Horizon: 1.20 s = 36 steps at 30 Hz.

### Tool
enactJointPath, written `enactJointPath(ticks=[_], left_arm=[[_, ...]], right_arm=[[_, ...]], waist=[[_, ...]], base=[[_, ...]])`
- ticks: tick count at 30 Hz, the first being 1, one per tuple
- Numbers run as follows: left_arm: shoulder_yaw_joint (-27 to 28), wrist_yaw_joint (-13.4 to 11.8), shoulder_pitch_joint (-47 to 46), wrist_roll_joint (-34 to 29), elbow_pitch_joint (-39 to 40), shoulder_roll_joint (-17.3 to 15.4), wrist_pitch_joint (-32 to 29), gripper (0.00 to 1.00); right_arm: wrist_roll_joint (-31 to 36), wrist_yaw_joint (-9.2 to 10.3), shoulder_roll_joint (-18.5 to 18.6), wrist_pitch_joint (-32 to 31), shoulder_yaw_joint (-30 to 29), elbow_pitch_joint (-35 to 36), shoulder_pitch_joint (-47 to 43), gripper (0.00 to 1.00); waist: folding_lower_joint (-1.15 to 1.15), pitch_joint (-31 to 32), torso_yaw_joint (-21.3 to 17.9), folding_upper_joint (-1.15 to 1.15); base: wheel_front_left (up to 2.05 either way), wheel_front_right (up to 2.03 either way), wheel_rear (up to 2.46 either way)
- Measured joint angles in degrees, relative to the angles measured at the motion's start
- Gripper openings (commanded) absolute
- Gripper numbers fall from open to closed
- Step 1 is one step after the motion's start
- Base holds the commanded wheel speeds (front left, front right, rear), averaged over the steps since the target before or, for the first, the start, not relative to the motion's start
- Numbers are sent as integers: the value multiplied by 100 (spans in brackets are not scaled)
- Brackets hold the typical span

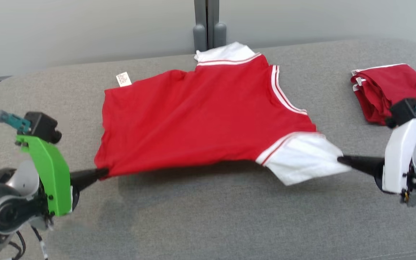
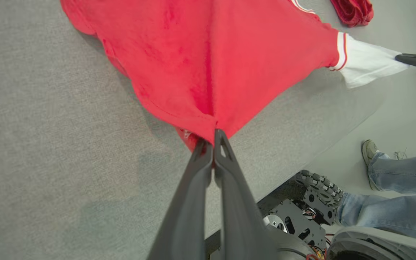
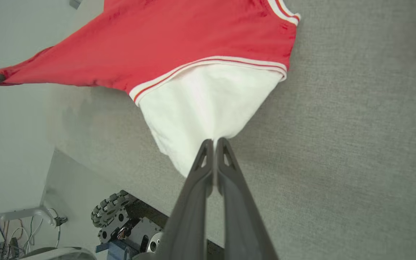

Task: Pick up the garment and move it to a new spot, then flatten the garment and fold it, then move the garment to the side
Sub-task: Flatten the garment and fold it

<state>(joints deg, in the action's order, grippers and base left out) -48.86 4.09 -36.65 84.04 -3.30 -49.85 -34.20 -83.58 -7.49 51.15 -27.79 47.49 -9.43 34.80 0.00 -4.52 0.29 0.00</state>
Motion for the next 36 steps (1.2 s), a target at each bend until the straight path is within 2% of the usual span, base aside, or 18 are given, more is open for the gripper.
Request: enactJointPath(ticks=[6,11,15,19,22,26,30,36], left_arm=[[-415,-269,609,121,597,-423,-505,0],[-488,-403,821,223,857,-468,-514,0],[-410,-460,789,248,854,-446,-482,0],[-236,-465,564,369,742,-303,-464,0],[-185,-468,377,478,532,-235,-644,0],[-191,-516,143,631,152,-118,-1017,0],[-153,-569,-155,768,-316,102,-1241,0],[-109,-522,-574,708,-1047,505,-1249,0]], right_arm=[[-124,0,703,-786,197,899,-761,0],[-331,1,1166,-1147,143,1496,-1014,0],[-436,0,1256,-1263,-14,1662,-981,0],[-608,0,1230,-1564,-127,1466,-737,0],[-717,1,1081,-1771,-208,1049,-392,0],[-731,0,643,-2039,-212,280,185,0],[-535,1,25,-2271,-132,-780,861,0],[-41,1,-979,-2357,-36,-2168,1704,0]], waist=[[0,199,-39,0],[0,199,-40,0],[0,130,-12,0],[0,40,30,0],[0,-37,68,0],[0,-165,111,0],[0,-326,158,0],[0,-579,207,0]], base=[[0,0,0],[0,0,0],[0,0,0],[0,0,0],[0,0,0],[0,0,0],[0,0,0],[0,0,0]])
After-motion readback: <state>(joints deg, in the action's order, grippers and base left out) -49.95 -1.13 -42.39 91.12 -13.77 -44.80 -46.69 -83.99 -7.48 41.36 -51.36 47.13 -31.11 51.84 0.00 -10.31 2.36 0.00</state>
